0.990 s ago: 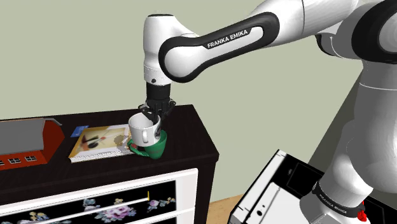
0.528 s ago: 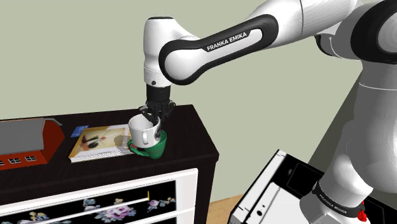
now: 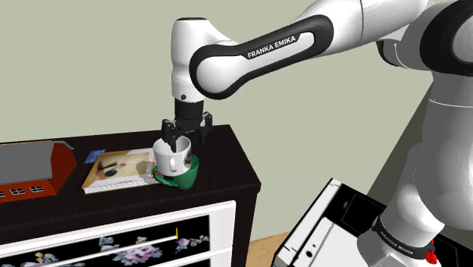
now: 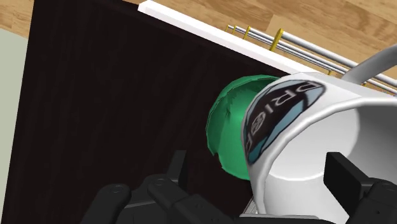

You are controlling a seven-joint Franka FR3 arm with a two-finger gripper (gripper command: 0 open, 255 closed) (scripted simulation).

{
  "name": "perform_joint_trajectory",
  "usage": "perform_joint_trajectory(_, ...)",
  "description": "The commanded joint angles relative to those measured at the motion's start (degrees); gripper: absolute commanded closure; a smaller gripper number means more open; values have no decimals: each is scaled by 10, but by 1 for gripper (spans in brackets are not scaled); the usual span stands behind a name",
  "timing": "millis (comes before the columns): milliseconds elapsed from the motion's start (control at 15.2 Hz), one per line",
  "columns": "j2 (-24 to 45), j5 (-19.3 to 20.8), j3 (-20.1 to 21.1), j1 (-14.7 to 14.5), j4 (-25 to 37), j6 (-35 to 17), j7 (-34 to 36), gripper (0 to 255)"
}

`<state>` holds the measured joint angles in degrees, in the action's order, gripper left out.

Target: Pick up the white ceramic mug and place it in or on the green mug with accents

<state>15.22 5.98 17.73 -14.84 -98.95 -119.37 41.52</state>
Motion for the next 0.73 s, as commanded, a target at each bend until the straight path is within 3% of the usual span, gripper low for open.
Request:
perform_joint_trajectory(0, -9, -4, 1, 1, 17, 26, -3, 0)
perform_joint_trajectory(132, -20, -8, 2, 2, 38, 57, -6, 0)
perform_joint_trajectory(660, -20, -8, 2, 2, 38, 57, -6, 0)
